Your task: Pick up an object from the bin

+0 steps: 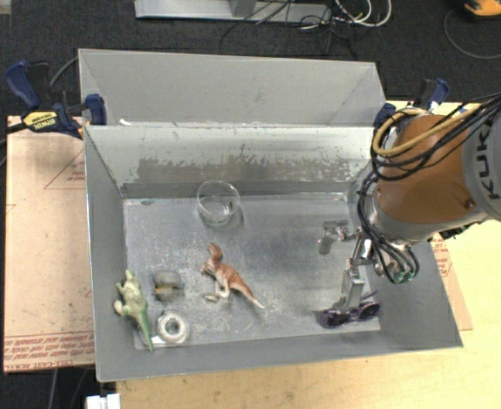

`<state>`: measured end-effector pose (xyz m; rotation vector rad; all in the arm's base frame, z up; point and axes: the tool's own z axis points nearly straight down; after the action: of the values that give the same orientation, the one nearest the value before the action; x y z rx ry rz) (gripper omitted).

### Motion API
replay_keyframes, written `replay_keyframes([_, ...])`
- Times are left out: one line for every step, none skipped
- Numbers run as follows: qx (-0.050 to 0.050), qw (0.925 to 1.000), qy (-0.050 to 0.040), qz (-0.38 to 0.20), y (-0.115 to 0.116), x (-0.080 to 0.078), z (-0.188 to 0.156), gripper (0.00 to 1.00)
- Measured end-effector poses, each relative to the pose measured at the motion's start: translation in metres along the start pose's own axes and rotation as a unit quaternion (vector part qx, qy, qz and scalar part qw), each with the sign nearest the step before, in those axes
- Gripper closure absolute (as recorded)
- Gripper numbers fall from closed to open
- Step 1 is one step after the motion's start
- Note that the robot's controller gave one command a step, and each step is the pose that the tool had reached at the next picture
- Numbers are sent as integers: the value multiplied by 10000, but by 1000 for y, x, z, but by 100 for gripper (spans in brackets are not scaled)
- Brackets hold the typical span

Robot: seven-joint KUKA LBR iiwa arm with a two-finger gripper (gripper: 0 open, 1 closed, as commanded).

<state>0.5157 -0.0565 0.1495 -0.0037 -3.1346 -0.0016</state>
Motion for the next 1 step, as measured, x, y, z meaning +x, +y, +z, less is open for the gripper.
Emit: replay_keyframes([3,10000,-38,-14,0,-2,-4,0])
